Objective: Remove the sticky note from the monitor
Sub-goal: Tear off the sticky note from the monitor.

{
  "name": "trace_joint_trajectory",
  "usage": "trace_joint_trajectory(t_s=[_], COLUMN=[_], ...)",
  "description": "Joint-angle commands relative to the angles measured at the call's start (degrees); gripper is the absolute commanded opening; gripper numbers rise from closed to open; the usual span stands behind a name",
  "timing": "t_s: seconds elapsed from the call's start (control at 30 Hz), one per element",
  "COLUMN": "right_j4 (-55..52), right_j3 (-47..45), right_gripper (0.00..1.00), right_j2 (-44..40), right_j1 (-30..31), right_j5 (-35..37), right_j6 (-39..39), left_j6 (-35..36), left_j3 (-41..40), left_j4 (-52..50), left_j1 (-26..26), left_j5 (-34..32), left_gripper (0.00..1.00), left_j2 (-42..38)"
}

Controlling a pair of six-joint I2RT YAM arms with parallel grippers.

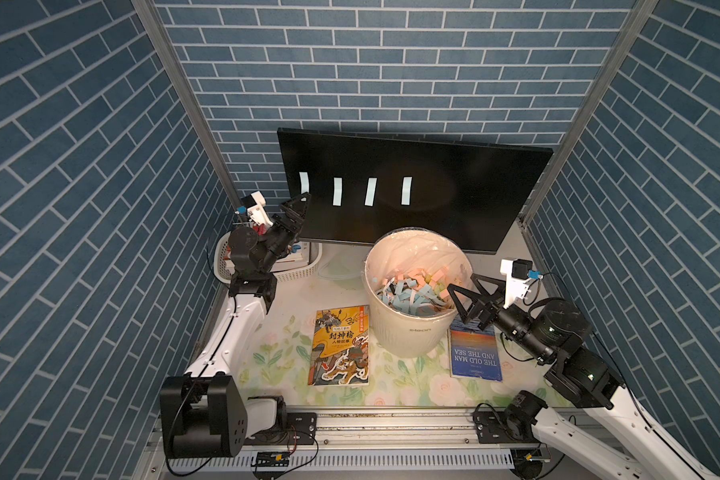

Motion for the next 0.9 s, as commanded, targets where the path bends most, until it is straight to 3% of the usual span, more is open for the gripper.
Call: trace_joint_trajectory(t_s=[0.0,0.53,0.87], right_j4=[2.0,1.1,1.0], right_j3=[-1.1,-2.6,-3.6], right_gripper=[1.0,1.0,1.0], right_j2=[-0.7,-4.8,-6.3], right_j1=[-0.1,-0.1,-0.1], right_j5=[-0.5,0.3,0.6], right_j6=[1.2,1.7,2.4], left_j6=[-1.8,-3.5,-4.0], left_j3=[2.0,4.0,6.3], left_j4=[3.7,5.0,4.5], left_j1=[0.4,0.4,0.4], left_j5=[0.8,-1.7,-2.2], left_gripper=[0.92,0.64,0.52], left_j2=[1.6,4.4,5.8])
